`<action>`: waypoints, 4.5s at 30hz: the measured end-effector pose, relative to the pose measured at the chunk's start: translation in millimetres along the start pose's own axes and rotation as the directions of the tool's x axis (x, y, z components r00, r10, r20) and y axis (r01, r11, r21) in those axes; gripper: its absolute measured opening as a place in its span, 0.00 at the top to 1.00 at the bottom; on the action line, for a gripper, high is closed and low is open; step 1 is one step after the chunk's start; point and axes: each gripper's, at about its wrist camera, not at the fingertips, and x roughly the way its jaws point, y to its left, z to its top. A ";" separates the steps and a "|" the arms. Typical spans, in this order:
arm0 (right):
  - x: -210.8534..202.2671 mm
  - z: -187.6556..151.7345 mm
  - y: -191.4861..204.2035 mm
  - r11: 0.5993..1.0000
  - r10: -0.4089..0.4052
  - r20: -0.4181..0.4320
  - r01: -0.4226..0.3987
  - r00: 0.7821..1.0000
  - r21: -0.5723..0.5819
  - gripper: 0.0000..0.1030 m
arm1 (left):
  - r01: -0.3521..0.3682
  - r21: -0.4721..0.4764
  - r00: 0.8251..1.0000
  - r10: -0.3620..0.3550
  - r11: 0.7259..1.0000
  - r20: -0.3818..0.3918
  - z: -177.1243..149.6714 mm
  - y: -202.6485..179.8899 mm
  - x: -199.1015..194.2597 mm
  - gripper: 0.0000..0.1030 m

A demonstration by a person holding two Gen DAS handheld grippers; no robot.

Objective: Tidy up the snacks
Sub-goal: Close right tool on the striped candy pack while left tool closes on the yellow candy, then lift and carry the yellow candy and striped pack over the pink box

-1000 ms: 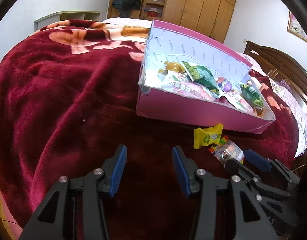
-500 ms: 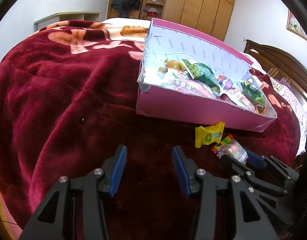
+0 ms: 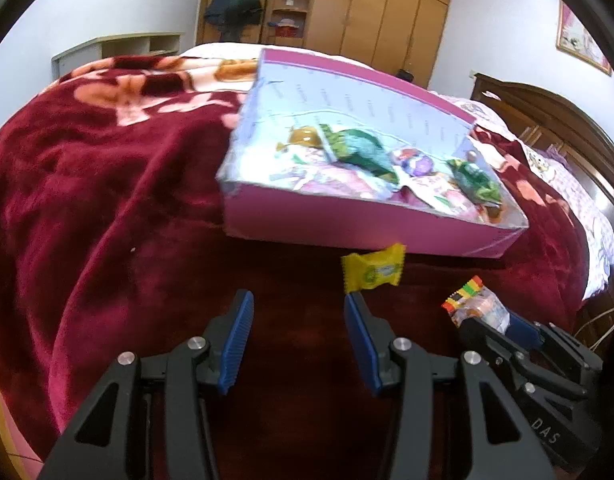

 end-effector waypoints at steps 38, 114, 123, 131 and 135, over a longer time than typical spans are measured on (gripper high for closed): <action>6.9 -21.3 -31.5 0.995 0.025 0.008 -0.026 1.000 0.098 0.56 | -0.051 0.074 0.998 0.054 0.996 -0.036 12.5 -55.6 56.5 0.47; -45.3 42.7 -10.2 0.999 0.049 0.121 -0.051 0.991 0.018 0.58 | 0.036 0.125 0.981 -0.060 0.992 0.187 56.5 -54.1 -46.0 0.73; -30.9 79.5 -17.7 0.999 0.038 0.134 -0.040 0.990 0.010 0.58 | 0.015 0.130 0.983 -0.039 0.991 0.182 87.8 -57.1 -22.2 0.73; -12.8 110.7 -27.1 1.000 0.006 0.143 -0.006 0.990 0.003 0.58 | -0.009 0.125 0.987 -0.011 0.992 0.160 110.2 -51.9 7.3 0.73; 2.5 124.8 -36.4 1.000 -0.014 0.136 0.013 0.991 0.007 0.58 | -0.019 0.113 0.989 0.002 0.993 0.151 122.0 -46.8 23.3 0.73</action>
